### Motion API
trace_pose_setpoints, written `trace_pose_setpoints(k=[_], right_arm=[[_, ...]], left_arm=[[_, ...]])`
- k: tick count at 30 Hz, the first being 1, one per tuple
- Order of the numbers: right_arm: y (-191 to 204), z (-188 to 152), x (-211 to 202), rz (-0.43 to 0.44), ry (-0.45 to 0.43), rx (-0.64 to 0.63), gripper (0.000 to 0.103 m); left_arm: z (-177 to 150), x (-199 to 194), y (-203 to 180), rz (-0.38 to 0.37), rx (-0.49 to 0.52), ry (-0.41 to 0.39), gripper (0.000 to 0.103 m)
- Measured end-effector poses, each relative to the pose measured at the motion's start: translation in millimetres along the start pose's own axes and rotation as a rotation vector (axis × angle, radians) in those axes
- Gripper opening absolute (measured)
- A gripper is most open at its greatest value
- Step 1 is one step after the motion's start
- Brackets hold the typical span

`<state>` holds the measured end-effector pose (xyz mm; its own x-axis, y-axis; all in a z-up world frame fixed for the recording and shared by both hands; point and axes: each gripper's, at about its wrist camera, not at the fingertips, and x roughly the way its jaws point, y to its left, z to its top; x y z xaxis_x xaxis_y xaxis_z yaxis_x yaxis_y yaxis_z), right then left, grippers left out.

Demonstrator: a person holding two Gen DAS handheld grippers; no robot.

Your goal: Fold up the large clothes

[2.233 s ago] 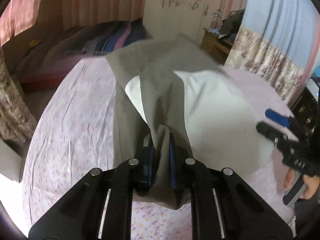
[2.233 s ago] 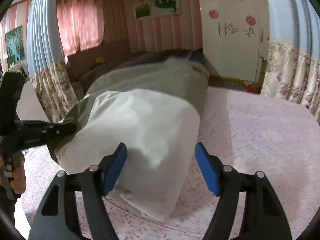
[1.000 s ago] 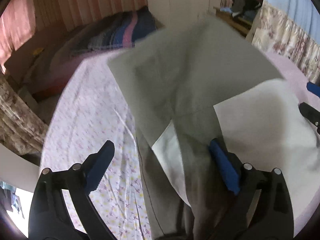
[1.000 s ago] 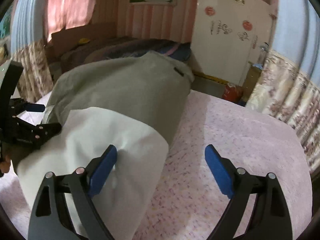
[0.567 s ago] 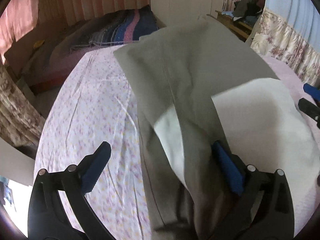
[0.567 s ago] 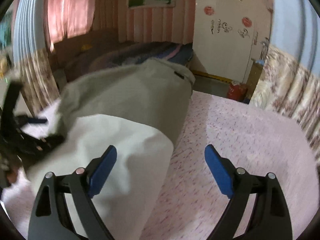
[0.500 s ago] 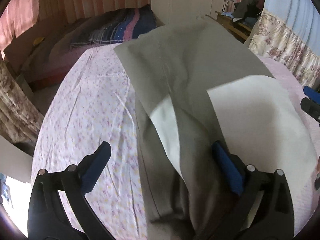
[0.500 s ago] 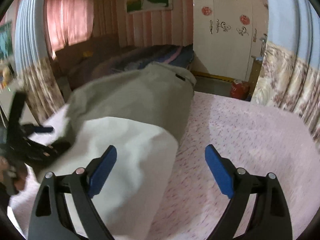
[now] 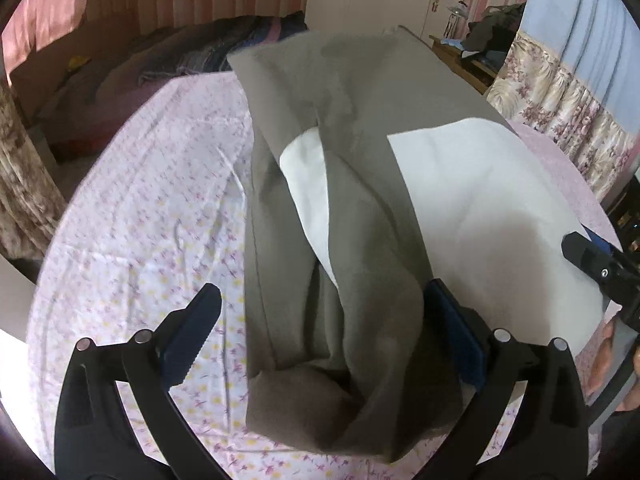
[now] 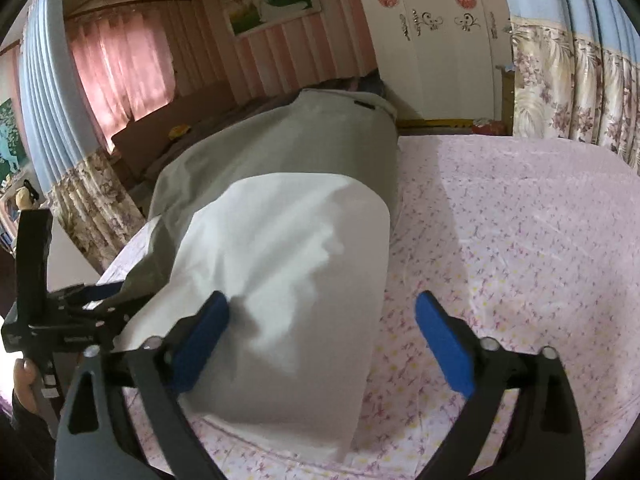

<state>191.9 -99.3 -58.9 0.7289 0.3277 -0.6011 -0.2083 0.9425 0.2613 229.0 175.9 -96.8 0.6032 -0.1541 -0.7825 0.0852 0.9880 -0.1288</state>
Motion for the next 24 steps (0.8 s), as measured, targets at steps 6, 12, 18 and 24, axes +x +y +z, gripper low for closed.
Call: trace_pose_setpoints(k=[6, 12, 18, 24], right_arm=[[-4, 0, 20, 0.028, 0.026, 0.012, 0.1], [5, 5, 36, 0.059, 0.083, -0.059, 0.094], [16, 8, 40, 0.08, 0.134, -0.159, 0.073], [26, 11, 32, 0.081, 0.074, -0.263, 0.047]], left_arm=[[-5, 23, 12, -0.101, -0.048, 0.018, 0.1], [-3, 23, -3, -0.064, 0.037, 0.006, 0.091], [0, 19, -24, -0.048, 0.143, 0.021, 0.07], [1, 4, -46, 0.055, 0.198, -0.042, 0.041]])
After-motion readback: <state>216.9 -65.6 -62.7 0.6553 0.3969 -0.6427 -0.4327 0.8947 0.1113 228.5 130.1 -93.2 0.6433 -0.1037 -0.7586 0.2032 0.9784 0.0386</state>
